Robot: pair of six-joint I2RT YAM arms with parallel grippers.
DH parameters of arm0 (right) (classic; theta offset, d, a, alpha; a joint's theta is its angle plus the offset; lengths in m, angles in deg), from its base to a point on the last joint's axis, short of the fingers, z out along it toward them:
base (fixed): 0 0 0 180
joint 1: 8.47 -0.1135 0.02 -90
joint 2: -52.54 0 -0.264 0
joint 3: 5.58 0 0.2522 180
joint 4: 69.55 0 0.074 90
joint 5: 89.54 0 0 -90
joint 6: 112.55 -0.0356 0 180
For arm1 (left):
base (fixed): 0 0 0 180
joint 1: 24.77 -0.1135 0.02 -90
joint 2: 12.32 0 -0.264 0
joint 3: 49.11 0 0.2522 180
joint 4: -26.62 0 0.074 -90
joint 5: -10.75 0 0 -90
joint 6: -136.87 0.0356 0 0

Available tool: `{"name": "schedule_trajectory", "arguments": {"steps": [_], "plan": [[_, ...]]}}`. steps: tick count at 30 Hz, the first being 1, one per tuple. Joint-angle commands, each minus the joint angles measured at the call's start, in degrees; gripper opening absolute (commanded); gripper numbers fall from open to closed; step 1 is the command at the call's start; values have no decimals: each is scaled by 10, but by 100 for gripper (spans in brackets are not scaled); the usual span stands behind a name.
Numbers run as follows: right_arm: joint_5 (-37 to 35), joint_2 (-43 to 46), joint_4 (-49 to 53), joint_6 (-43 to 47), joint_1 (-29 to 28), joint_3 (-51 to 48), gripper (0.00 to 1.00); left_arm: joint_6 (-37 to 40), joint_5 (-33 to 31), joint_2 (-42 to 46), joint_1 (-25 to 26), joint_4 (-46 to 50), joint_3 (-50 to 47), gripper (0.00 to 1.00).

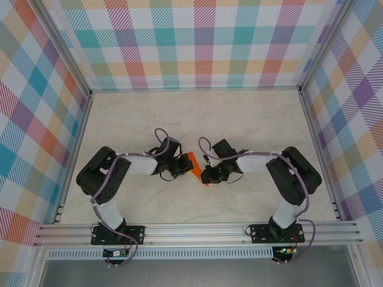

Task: Fold a paper plane with a square sheet of paper (pick it up from the middle)
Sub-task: Fold the wing for the fifth time at the center of the table.

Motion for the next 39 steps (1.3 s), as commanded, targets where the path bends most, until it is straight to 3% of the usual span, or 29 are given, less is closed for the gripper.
{"name": "schedule_trajectory", "arguments": {"steps": [1, 10, 15, 22, 33, 39], "plan": [[5, 10, 109, 5, -1, -38, 13, 5, -77, -21, -5, 93, -11, 0], [5, 41, 119, -4, -2, -67, 14, 5, -77, -24, -5, 94, -11, 0], [-30, 76, 140, -2, -2, -70, 13, 7, -72, -21, -5, 89, -10, 0], [-47, 163, 84, -17, -2, -37, 14, 14, -59, -18, -5, 83, -8, 0], [-38, 16, 18, -33, -3, 76, 11, 15, -47, -18, -5, 77, 0, 0], [-23, -34, -2, -38, -3, 76, 11, 16, -39, -21, -5, 76, 7, 0]]}}
